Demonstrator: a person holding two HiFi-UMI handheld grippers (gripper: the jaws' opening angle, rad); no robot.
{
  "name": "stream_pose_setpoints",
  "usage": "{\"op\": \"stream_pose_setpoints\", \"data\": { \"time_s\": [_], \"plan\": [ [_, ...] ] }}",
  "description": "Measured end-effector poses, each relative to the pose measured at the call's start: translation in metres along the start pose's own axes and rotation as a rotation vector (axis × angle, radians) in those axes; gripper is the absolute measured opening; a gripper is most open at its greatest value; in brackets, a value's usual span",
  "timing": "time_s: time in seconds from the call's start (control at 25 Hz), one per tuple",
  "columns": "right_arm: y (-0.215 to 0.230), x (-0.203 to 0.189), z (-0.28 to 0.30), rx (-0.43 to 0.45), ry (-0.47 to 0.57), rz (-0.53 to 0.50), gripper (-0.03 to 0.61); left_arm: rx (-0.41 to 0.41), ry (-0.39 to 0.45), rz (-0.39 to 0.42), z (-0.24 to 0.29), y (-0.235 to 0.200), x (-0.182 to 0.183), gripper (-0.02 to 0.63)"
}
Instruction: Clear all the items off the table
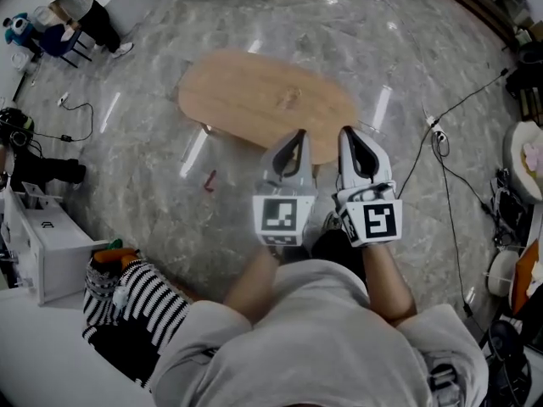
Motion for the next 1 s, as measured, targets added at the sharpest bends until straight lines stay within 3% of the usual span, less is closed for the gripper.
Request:
{"op": "stream_pose_setpoints", "data": {
  "time_s": [0.28,0.52,0.76,0.88,1.0],
  "plan": [
    [0.034,-0.012,0.014,-0.003,-0.004,0.027,0.006,0.0,-0.005,0.024,0.034,0.014,-0.003,0.02],
    [0.067,-0.023,0.061,0.034,0.024,0.058,0.006,0.03,-0.015,0.062,0.078,0.006,0.0,0.02],
    [0.12,-0.03,0.102,0.066,0.046,0.091,0.006,0.056,-0.012,0.101,0.141,0.014,0.012,0.02],
    [0.153,-0.043,0.112,0.056,0.046,0.127,0.006,0.062,-0.025,0.082,0.171,0.026,0.009,0.02],
    [0.186,-0.059,0.117,0.039,0.034,0.145,0.006,0.05,-0.063,0.117,0.199,0.039,-0.002,0.02]
  ]
}}
Point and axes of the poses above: the fingertips, and each gripper's own axes: z forward along the fingers, y to its right, x out of its top, the point moved 10 cm from there along -z, backward along the fingers, and after that the axes turned 12 degrees about x, right-handed, at the moved point
